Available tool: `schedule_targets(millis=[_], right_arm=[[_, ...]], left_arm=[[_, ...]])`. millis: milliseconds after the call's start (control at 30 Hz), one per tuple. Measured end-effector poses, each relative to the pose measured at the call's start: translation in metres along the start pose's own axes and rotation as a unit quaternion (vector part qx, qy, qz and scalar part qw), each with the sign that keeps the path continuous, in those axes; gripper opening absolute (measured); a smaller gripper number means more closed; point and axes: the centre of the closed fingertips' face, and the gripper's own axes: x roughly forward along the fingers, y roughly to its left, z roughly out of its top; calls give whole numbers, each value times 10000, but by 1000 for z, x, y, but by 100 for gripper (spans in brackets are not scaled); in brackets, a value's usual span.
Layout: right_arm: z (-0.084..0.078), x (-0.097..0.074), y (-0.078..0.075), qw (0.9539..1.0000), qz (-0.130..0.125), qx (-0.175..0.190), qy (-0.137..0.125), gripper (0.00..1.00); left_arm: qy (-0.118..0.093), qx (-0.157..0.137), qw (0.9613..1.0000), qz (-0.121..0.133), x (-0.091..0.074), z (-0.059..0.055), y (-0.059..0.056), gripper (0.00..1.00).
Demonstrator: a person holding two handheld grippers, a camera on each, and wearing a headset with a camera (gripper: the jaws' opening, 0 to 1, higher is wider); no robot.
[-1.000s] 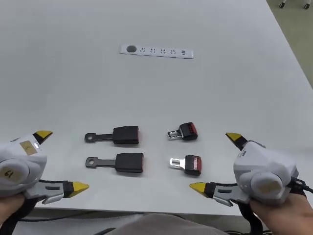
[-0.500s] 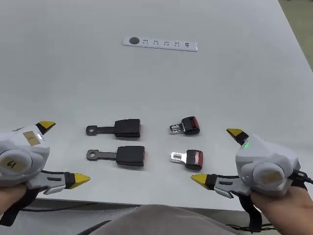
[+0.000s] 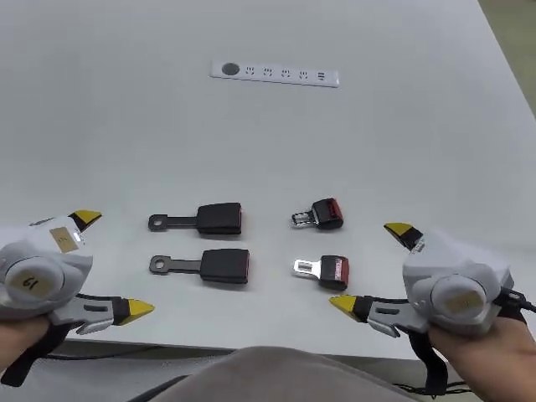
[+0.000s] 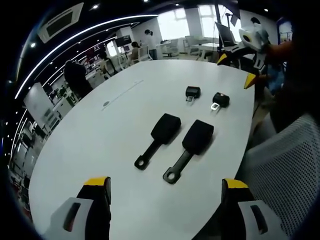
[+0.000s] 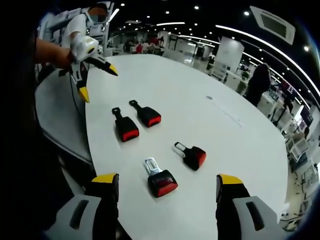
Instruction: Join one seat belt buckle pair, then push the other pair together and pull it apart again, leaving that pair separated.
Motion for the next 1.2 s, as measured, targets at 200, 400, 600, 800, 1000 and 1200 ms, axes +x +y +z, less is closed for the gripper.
schedule_targets(millis=[200,400,600,800,1000,1200], right_arm=[[-2,1,0,10000,-17,7,56,78],[-1,1,0,10000,-3,-9,56,74],[1,-2,-4,10000,-43,-17,43,74],[-3,-2,-3,9999,-11,-61,105,73],[-5,3,2,9995,120,-217,186,68],[-4,9,7,9986,344,-302,247,59]], left_arm=[[43,99,9999,-34,3,1,1,93],[66,145,9999,-59,6,3,2,91],[39,88,9999,-53,5,3,3,91],[59,88,9999,-77,4,0,0,91],[89,269,9994,-221,10,7,-5,85],[74,736,9959,-529,23,19,-13,73]])
